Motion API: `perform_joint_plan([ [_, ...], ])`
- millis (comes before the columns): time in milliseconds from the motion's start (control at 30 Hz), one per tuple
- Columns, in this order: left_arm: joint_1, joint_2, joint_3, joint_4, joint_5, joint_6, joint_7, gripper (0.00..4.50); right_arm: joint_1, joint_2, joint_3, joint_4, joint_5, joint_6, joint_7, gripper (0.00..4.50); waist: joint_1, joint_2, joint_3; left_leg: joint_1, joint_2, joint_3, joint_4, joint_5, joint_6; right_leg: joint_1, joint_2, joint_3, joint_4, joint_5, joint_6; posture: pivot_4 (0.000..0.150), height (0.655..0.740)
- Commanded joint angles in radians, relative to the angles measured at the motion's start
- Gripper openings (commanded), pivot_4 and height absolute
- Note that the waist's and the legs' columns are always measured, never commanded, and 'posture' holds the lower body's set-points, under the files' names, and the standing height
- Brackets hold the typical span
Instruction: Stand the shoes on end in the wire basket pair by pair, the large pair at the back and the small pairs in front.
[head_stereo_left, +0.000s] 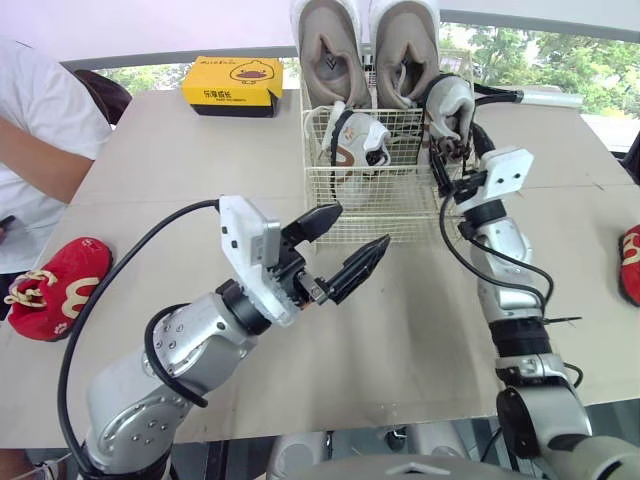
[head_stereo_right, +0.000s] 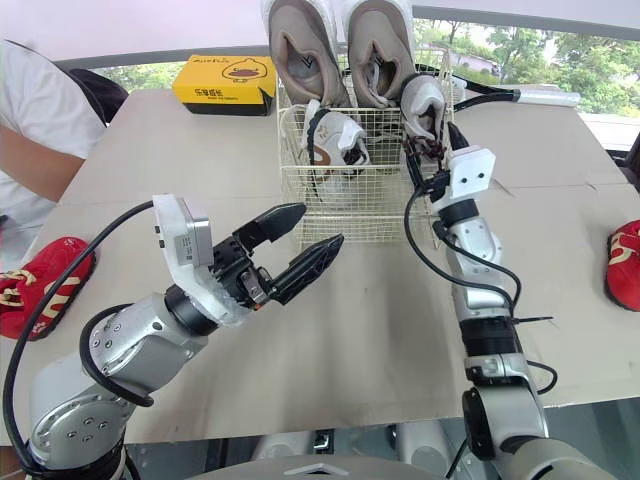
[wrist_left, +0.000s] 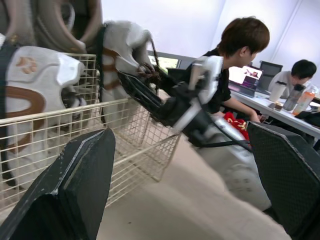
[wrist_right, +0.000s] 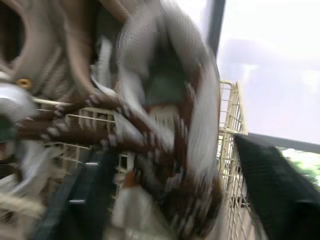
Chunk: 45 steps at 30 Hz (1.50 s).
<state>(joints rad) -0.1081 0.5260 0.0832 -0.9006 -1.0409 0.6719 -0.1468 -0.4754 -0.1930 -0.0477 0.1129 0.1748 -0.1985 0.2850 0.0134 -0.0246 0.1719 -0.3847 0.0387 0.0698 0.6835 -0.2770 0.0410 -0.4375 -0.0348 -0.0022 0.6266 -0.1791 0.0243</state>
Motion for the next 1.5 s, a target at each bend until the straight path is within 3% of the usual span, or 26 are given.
perform_joint_plan([
  [33,-0.033,0.010,0.029,0.080,0.022,-0.047,-0.082,4.50,0.047,-0.068,-0.028,-0.182,0.078,0.151,0.052,4.48,-0.002,0.000,0.000,0.000,0.000,0.000,0.000,0.000,0.000,0.000,0.000,0.000,0.000,0.000,0.000,0.150,0.7400],
  [367,-0.075,-0.037,0.061,0.249,0.085,-0.110,-0.154,4.50,0.123,-0.349,-0.112,-0.579,0.368,0.562,0.222,4.48,-0.008,0.001,0.001,0.000,0.000,0.001,0.000,0.000,0.000,-0.001,0.002,0.001,0.000,-0.002,0.003,0.150,0.7400],
  [667,0.048,-0.042,0.082,0.227,0.160,-0.192,-0.253,4.50,-0.153,-0.333,-0.085,-0.587,0.520,0.775,0.171,4.48,-0.027,0.001,0.001,-0.001,0.001,0.002,-0.001,0.000,0.000,-0.003,0.002,0.002,0.000,-0.002,0.004,0.150,0.7400],
  [700,0.060,-0.040,0.077,0.217,0.154,-0.202,-0.284,4.50,-0.184,-0.339,-0.083,-0.566,0.530,0.799,0.182,3.95,-0.026,0.001,0.002,-0.002,0.001,0.002,-0.001,0.000,0.000,-0.004,0.002,0.002,0.000,-0.002,0.003,0.150,0.7400],
  [733,0.069,-0.037,0.082,0.210,0.145,-0.209,-0.307,4.50,-0.206,-0.344,-0.078,-0.554,0.533,0.812,0.193,3.70,-0.025,0.001,0.001,-0.003,0.001,0.002,-0.001,0.000,0.000,-0.005,0.002,0.002,0.000,-0.001,0.002,0.150,0.7400],
  [967,0.155,-0.022,0.157,0.202,0.125,-0.232,-0.360,4.50,-0.259,-0.348,-0.066,-0.501,0.542,0.836,0.258,0.24,-0.024,0.001,0.001,-0.011,0.001,0.001,0.000,-0.002,0.003,-0.011,0.000,0.001,-0.001,0.000,0.000,0.150,0.7400],
  [1000,0.162,-0.022,0.163,0.198,0.124,-0.233,-0.360,4.50,-0.284,-0.341,-0.063,-0.471,0.528,0.833,0.252,0.08,-0.026,0.001,0.001,-0.011,0.001,0.001,0.000,-0.002,0.003,-0.011,0.000,0.001,-0.001,0.000,0.000,0.150,0.7400],
  [1233,0.198,-0.030,0.166,0.160,0.138,-0.237,-0.335,4.50,-0.490,-0.316,-0.015,-0.229,0.401,0.820,0.237,0.08,-0.027,0.001,0.001,-0.011,0.001,0.002,0.001,-0.002,0.003,-0.012,0.001,0.002,-0.001,0.000,0.000,0.150,0.7400],
  [1500,0.233,-0.024,0.179,0.119,0.132,-0.233,-0.283,4.50,-0.438,-0.406,0.090,-0.175,0.341,0.991,0.332,0.08,-0.024,0.001,0.001,-0.013,0.001,0.002,0.000,-0.003,0.005,-0.012,-0.001,0.001,-0.002,0.000,0.000,0.150,0.7400],
])
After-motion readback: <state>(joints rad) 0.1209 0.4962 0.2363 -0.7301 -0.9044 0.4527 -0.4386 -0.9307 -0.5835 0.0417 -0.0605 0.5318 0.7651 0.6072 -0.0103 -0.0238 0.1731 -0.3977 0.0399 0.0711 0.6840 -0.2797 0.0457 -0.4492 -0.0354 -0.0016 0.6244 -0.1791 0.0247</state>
